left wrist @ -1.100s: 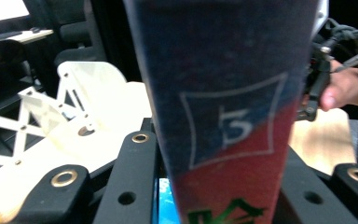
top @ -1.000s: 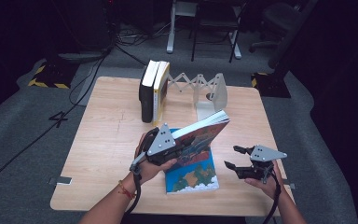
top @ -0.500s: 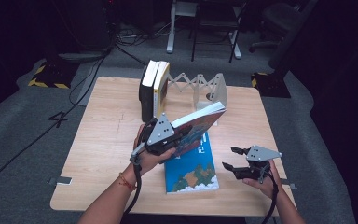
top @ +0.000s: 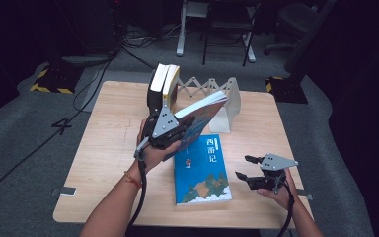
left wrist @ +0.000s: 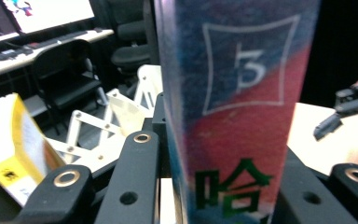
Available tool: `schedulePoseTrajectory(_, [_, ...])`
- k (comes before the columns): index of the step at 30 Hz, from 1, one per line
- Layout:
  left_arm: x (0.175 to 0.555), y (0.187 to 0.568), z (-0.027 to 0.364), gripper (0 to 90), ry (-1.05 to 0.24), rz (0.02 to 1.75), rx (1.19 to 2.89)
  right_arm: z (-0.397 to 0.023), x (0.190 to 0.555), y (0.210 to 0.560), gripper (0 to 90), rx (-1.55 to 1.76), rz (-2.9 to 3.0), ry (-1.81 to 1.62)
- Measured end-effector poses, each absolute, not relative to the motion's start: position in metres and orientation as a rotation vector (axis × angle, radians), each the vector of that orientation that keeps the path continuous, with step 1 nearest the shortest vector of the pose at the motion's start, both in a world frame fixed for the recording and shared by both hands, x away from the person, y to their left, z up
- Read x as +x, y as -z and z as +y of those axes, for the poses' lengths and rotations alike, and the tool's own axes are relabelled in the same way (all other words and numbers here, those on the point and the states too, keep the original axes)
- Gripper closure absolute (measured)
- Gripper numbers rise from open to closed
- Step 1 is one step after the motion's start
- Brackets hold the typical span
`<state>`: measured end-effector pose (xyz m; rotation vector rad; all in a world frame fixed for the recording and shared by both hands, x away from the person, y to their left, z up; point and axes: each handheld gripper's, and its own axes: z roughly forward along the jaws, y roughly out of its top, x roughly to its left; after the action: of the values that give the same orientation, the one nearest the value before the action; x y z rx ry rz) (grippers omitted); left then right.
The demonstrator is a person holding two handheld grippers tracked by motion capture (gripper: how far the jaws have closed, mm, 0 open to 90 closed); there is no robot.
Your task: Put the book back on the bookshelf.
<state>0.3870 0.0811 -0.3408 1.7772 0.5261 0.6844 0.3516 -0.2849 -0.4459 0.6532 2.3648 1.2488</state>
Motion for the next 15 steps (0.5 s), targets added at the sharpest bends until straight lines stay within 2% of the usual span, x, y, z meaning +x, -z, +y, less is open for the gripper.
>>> schedulePoseTrajectory(15, [0.439, 0.348, 0.098, 74.0, -0.79, 0.709, 1.741, -0.283, 0.353, 0.449, 30.9, 0.649, 2.379, -1.233])
